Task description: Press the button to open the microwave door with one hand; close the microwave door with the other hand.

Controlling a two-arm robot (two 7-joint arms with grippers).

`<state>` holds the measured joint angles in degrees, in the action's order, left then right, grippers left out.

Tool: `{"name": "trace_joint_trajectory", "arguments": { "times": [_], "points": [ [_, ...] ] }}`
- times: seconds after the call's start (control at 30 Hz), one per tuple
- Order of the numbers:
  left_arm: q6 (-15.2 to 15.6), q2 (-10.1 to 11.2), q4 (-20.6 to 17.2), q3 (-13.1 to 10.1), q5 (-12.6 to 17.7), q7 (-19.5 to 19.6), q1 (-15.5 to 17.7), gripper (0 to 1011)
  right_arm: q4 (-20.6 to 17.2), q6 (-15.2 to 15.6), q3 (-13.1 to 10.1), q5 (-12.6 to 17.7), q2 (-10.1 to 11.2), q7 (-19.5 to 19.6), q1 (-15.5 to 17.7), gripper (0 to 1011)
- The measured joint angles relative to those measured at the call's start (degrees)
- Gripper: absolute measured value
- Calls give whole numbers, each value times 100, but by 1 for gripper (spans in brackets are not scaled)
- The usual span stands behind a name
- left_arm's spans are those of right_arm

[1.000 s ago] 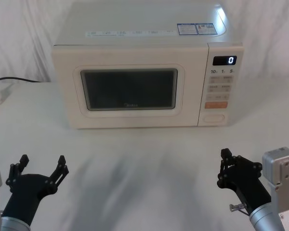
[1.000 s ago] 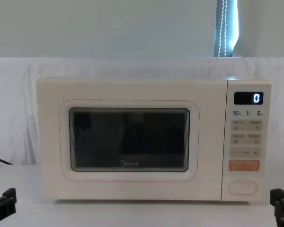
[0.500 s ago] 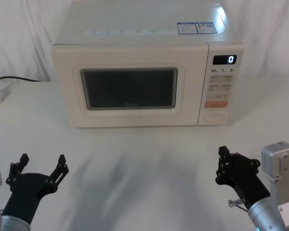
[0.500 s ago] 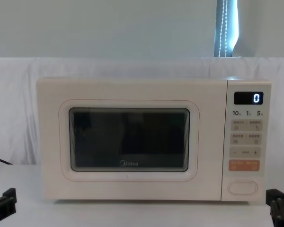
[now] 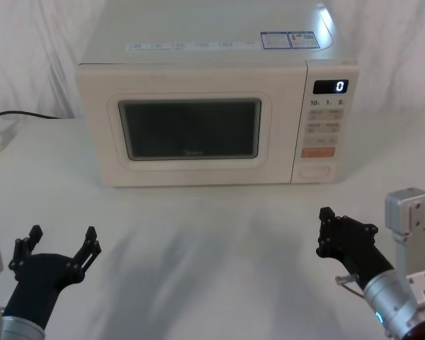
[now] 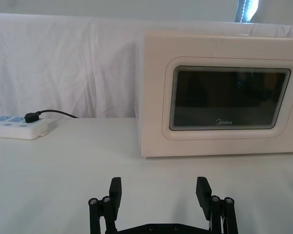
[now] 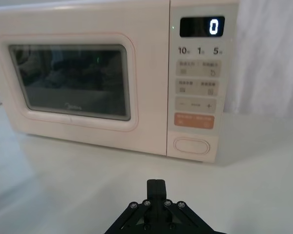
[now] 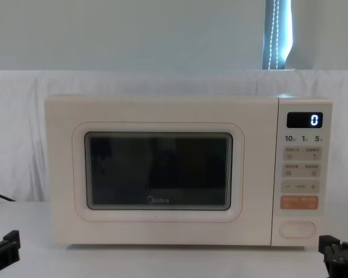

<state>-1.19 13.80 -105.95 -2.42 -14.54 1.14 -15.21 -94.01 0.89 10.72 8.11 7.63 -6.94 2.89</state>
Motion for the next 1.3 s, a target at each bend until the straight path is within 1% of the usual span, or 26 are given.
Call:
{"name": "trace_joint_trajectory", "arguments": {
  "times": [0.27, 0.3, 0.57, 0.7, 0.8, 0.87, 0.9, 0.93, 1.0, 1.07, 1.1, 1.3],
  "points": [
    [0, 0, 0, 0, 0, 0, 0, 1001, 393, 108, -102, 69, -40, -106, -351, 0],
    [0, 0, 0, 0, 0, 0, 0, 1001, 477, 138, -106, 68, -38, -119, -441, 0],
    [0, 0, 0, 0, 0, 0, 0, 1001, 810, 336, -67, -58, -7, -155, -873, 0],
    [0, 0, 0, 0, 0, 0, 0, 1001, 1067, 458, -33, -119, -5, -190, -1130, 0],
    [0, 0, 0, 0, 0, 0, 0, 1001, 1269, 474, -32, -134, -21, -208, -1292, 0],
    [0, 0, 0, 0, 0, 0, 0, 1001, 1361, 463, -37, -134, -33, -216, -1357, 0],
    [0, 0, 0, 0, 0, 0, 0, 1001, 1466, 433, -49, -132, -49, -220, -1426, 0],
    [0, 0, 0, 0, 0, 0, 0, 1001, 1466, 433, -49, -132, -49, -220, -1426, 0],
    [0, 0, 0, 0, 0, 0, 0, 1001, 1654, 346, -68, -130, -77, -221, -1542, 0],
    [0, 0, 0, 0, 0, 0, 0, 1001, 1654, 346, -68, -130, -77, -221, -1542, 0],
    [0, 0, 0, 0, 0, 0, 0, 1001, 1882, 201, -82, -127, -118, -227, -1668, 0],
    [0, 0, 0, 0, 0, 0, 0, 1001, 2207, -28, -94, -115, -180, -248, -1824, 0]
  ]
}}
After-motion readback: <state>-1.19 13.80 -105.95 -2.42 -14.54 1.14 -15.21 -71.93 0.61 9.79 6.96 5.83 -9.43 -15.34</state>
